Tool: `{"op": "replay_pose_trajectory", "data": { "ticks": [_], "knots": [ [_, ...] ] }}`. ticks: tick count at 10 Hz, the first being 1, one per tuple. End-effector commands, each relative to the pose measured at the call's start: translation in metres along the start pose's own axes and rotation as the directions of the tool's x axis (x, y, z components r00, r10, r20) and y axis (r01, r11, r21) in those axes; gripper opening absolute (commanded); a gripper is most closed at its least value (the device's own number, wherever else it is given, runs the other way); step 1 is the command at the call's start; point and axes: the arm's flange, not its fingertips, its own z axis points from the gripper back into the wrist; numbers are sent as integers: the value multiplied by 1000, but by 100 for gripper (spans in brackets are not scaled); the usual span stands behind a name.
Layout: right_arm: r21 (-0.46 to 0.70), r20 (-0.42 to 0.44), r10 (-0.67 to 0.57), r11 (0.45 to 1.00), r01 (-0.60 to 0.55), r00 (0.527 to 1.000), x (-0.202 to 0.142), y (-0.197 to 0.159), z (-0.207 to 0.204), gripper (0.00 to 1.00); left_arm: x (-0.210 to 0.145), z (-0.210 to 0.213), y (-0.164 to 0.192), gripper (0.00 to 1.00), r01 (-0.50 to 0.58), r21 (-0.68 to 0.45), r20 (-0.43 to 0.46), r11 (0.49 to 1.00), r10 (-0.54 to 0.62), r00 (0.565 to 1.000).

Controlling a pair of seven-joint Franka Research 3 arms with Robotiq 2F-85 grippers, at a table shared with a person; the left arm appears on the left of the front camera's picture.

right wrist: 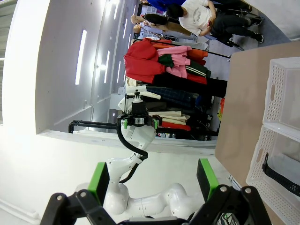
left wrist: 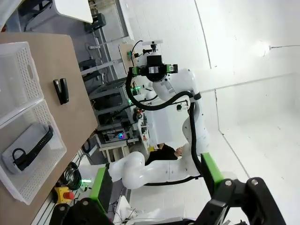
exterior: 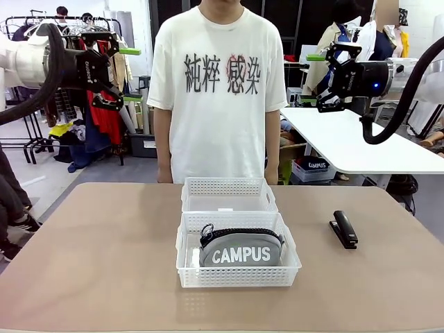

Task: Distribute items into two baskets.
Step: Pick up the Stapler that the person points to.

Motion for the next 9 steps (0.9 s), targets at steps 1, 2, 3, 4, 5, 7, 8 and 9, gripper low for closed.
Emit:
{"op": "replay_pose_trajectory", "data": {
  "ticks": [1,2,3,4,5,7,8,9],
  "knots": [
    [5,0,2,1000,-2,1000,-1,2,-1,100,1,5,-3,100,-8,-16,16,1000,8,1000],
    [5,0,2,1000,-2,1000,-1,2,-1,100,1,5,-3,100,-8,-16,16,1000,8,1000],
    [5,0,2,1000,-2,1000,-1,2,-1,100,1,5,-3,100,-8,-16,16,1000,8,1000],
    [5,0,2,1000,-2,1000,-1,2,-1,100,1,5,-3,100,-8,-16,16,1000,8,1000],
    [5,0,2,1000,-2,1000,-1,2,-1,100,1,5,-3,100,-8,-16,16,1000,8,1000],
    [5,0,2,1000,-2,1000,-1,2,-1,100,1,5,-3,100,-8,-16,16,1000,8,1000],
    [5,0,2,1000,-2,1000,-1,2,-1,100,1,5,-3,100,-8,-16,16,1000,8,1000],
    [5,0,2,1000,-2,1000,-1,2,-1,100,1,5,-3,100,-8,-16,16,1000,8,1000]
  ]
}}
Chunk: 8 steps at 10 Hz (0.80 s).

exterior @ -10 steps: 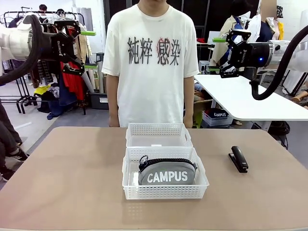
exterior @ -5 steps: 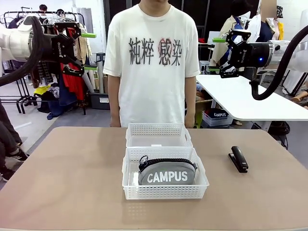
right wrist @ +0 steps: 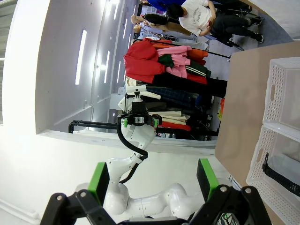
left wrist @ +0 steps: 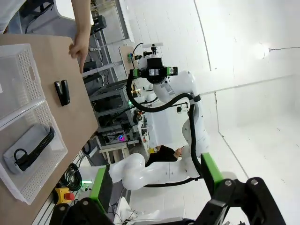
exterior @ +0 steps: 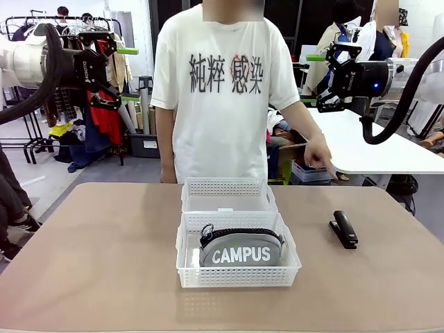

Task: Distribute items into two baskets.
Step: Pick up the Stapler that the person points to.

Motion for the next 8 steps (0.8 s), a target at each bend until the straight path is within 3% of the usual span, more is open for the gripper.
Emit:
{"op": "replay_pose_trajectory", "data": {
  "ticks": [1,8],
  "knots": [
    [5,0,2,1000,-2,1000,-1,2,-1,100,0,0,-3,100,-6,-16,4,1000,6,1000],
    [5,0,2,1000,-2,1000,-1,2,-1,100,0,0,-3,100,-6,-16,4,1000,6,1000]
  ]
}}
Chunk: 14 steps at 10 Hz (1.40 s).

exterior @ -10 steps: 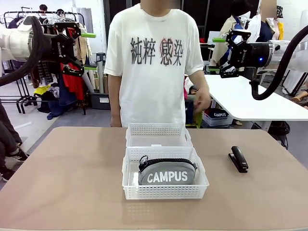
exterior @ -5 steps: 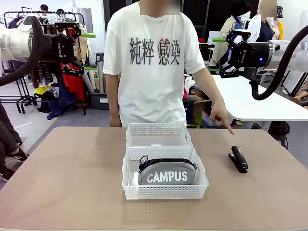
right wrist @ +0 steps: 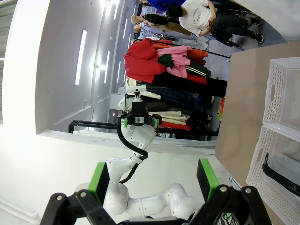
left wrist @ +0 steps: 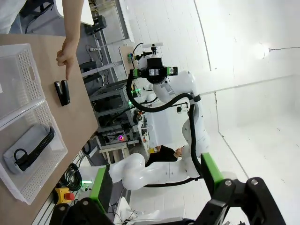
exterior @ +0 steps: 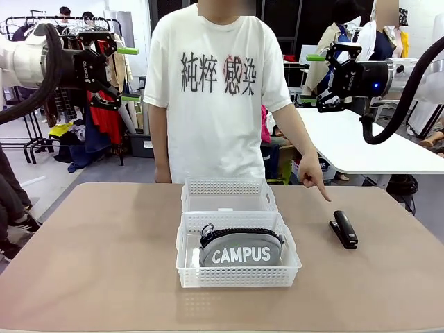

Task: Distribute items into two baskets.
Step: Pick up the Stapler that the person points to.

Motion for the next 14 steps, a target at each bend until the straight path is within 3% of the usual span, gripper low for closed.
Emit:
{"op": "replay_pose_trajectory", "data": {
  "ticks": [1,4,6,9,10,12,14],
  "knots": [
    [5,0,2,1000,-2,1000,-1,2,-1,100,0,0,-3,100,-6,-16,4,1000,6,1000],
    [0,0,0,1000,0,1000,0,0,0,100,0,0,-3,100,-6,-16,4,1000,6,1000],
    [-67,-71,27,997,-32,997,3,9,-7,100,0,0,-3,100,-6,-16,4,1000,6,1000],
    [-317,-149,106,937,-149,983,4,22,-15,100,0,0,-3,100,-6,-16,4,1000,6,1000],
    [-392,-175,150,896,-209,973,3,25,-18,100,0,0,-3,100,-6,-16,4,1000,6,1000],
    [-573,-219,244,751,-327,945,2,26,-23,100,0,0,-3,100,-6,-16,4,1000,6,1000],
    [-742,-316,266,529,-412,911,4,12,-25,100,0,0,-3,100,-6,-16,4,1000,6,1000]
  ]
}}
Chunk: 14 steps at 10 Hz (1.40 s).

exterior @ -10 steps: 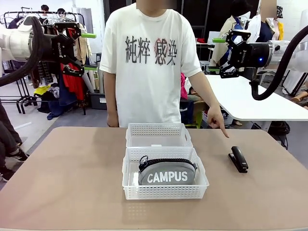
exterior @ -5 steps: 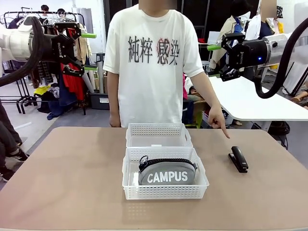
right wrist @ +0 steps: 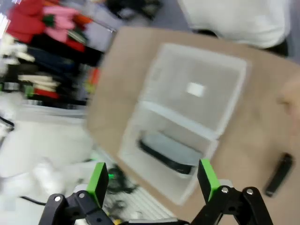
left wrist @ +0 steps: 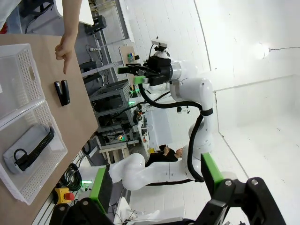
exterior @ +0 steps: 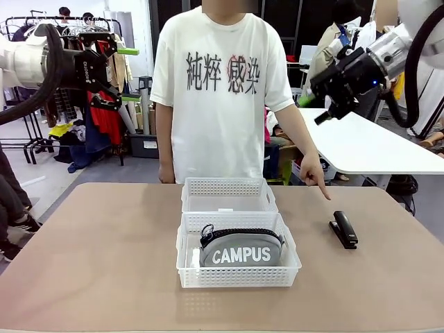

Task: Distribute items into two baskets.
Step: Pick up the Stapler that the person points to.

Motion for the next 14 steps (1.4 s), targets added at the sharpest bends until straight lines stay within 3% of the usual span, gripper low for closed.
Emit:
{"op": "replay_pose_trajectory", "data": {
  "ticks": [1,3,6,9,10,14],
  "knots": [
    [-253,-43,9,967,-19,999,-3,-11,-18,100,0,0,-3,100,-6,-16,4,1000,6,1000],
    [-439,-25,61,896,-66,998,-4,-35,-25,100,0,0,-3,100,-6,-16,4,1000,6,1000],
    [-617,-134,-9,783,-77,991,-20,-73,-38,100,0,0,-3,100,-6,-16,4,1000,6,1000],
    [-627,-149,-74,778,-36,986,-31,-99,-48,100,0,0,-3,100,-6,-16,4,1000,6,1000],
    [-620,-153,-16,780,-84,988,-31,-96,-44,100,0,0,-3,100,-6,-16,4,1000,6,1000],
    [-620,-153,-16,780,-84,988,-31,-96,-44,100,0,0,-3,100,-6,-16,4,1000,6,1000]
  ]
}}
